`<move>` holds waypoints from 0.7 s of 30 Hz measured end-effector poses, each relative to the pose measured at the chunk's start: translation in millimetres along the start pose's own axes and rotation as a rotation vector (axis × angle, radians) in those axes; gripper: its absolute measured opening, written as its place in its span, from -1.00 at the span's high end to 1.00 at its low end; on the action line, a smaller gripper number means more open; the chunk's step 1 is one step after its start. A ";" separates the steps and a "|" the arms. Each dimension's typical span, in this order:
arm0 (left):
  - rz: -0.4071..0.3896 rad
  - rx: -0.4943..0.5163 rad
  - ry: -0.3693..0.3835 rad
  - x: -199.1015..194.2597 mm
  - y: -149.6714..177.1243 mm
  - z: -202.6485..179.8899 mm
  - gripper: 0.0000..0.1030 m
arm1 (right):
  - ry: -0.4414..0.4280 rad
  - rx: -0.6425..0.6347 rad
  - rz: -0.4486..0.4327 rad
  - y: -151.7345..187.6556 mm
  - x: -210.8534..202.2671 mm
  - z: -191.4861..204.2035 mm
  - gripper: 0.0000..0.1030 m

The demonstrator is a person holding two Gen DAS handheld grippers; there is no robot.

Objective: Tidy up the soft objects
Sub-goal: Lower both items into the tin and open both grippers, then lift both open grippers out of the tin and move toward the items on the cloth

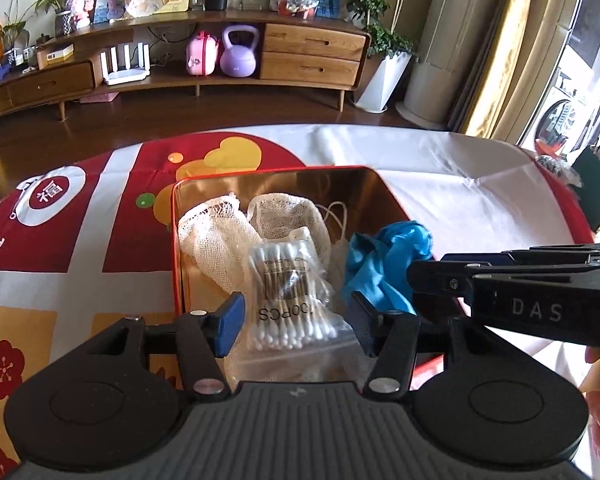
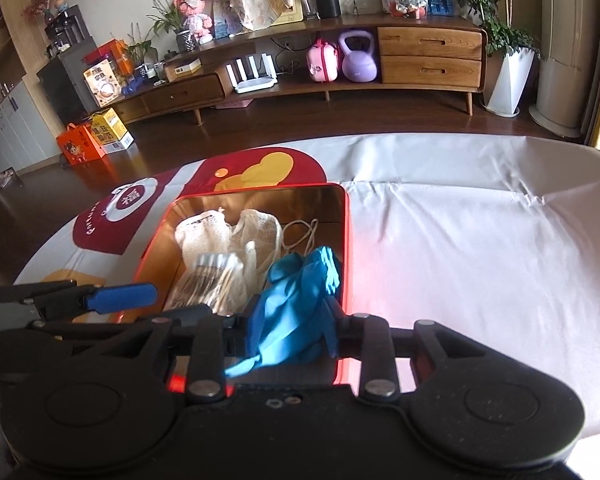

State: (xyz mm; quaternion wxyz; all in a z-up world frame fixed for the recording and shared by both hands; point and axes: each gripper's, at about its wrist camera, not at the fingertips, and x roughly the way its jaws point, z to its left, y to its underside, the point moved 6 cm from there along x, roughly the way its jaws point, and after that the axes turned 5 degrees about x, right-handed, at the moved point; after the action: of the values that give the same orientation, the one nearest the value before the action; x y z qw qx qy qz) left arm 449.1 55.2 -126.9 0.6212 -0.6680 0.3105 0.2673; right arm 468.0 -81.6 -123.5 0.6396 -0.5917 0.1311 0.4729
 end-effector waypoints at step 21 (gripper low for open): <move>-0.090 0.037 0.018 -121.6 14.2 -27.9 -0.09 | -0.033 -0.020 -0.096 32.1 -125.7 22.5 -0.10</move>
State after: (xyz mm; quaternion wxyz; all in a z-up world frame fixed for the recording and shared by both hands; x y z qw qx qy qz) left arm 356.8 36.9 -43.6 0.6420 -0.6721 0.2906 0.2271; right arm 369.6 -123.1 -46.3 0.6576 -0.5959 0.0874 0.4525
